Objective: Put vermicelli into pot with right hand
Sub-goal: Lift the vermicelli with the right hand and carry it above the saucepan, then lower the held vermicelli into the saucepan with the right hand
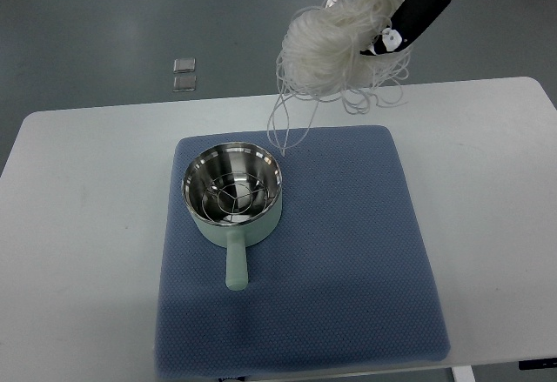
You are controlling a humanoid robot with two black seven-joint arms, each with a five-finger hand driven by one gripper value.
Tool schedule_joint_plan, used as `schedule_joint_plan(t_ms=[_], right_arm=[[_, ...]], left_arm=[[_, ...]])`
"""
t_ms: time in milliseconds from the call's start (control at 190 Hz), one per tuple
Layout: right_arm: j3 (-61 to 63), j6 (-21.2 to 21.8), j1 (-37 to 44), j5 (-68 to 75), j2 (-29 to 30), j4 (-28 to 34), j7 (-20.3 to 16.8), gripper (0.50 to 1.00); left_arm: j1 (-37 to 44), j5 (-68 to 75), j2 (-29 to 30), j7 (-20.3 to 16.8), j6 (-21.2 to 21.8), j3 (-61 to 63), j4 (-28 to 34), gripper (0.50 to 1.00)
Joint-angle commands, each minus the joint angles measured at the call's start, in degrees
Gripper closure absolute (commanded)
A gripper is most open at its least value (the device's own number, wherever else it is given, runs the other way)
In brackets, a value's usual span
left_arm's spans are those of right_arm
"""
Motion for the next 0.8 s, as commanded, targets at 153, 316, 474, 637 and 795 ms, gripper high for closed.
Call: schedule_joint_plan(t_ms=[153,316,474,637,795], right_arm=[[0.0,-3.6,-5.2,0.9,19.7,-13.0,-0.1,1.000],[0.0,-4.7,-11.6,0.2,29.3,-22.0,-0.1,1.000],[0.0,-6.1,-17.4,-0.1,35.3,-27.4,-0.1,1.000],[0.0,-6.3,-21.7,-1.1,37.6,-30.8,-0.1,1.000],[0.0,-6.4,-23.3,-1.4,38.4,-31.4,-0.1,1.000]], left_arm=[[0.0,-0.1,0.0,0.0,0.0,-0.2,0.1,0.500],[0.0,-0.1,0.0,0.0,0.0,-0.2,0.2,0.500],[0.0,-0.1,0.0,0.0,0.0,-0.2,0.2,0.500],[0.0,-0.1,0.0,0.0,0.0,-0.2,0.2,0.500],[0.0,-0.1,0.0,0.0,0.0,-0.2,0.2,0.500]])
